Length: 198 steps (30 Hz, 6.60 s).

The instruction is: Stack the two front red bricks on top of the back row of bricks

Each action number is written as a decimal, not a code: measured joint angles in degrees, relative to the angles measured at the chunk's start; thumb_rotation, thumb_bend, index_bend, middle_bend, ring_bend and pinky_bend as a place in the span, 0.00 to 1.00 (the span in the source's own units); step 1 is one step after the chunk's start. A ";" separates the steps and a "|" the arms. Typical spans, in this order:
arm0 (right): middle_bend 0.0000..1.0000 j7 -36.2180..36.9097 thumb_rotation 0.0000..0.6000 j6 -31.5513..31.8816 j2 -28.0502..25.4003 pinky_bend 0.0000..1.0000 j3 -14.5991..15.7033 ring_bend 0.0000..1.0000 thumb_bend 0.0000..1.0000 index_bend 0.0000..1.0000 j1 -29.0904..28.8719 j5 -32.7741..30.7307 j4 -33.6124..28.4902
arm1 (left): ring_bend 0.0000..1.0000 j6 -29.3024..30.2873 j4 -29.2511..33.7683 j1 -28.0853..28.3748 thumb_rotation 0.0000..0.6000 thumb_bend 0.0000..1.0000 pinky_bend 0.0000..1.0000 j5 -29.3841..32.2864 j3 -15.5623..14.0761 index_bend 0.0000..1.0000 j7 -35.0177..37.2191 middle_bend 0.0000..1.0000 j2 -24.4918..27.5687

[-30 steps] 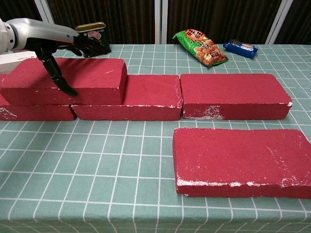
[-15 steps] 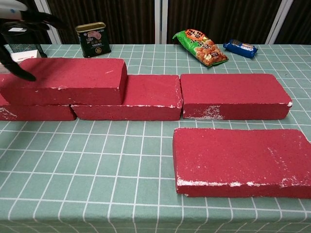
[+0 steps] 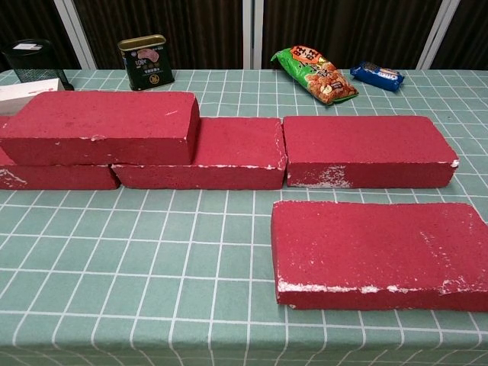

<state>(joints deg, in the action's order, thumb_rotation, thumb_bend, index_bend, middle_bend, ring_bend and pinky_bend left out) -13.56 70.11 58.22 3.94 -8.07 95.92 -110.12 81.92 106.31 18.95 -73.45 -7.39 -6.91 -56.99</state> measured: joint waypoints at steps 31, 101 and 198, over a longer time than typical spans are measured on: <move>0.00 -7.94 1.00 -15.15 14.76 0.00 -3.19 0.00 0.00 0.00 -10.75 -15.77 -0.13 | 0.00 -3.06 -12.27 -8.11 1.00 0.00 0.00 -4.35 3.96 0.06 13.28 0.00 -2.31; 0.26 5.14 1.00 -35.05 16.43 0.07 -16.49 0.17 0.03 0.14 -45.82 -40.45 17.84 | 0.00 -6.81 -14.85 -10.96 1.00 0.00 0.00 -9.53 6.49 0.06 21.49 0.00 -1.44; 0.00 12.76 1.00 -20.73 2.54 0.00 -12.14 0.00 0.00 0.00 -37.64 -30.54 3.05 | 0.00 -7.07 -14.85 -12.00 1.00 0.00 0.00 -9.65 6.80 0.06 21.53 0.00 -1.50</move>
<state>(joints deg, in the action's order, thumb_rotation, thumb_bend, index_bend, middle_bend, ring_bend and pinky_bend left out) -0.80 49.39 60.75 -8.21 -45.71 65.38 -107.07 74.86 91.46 6.95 -83.09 -0.59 14.61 -58.50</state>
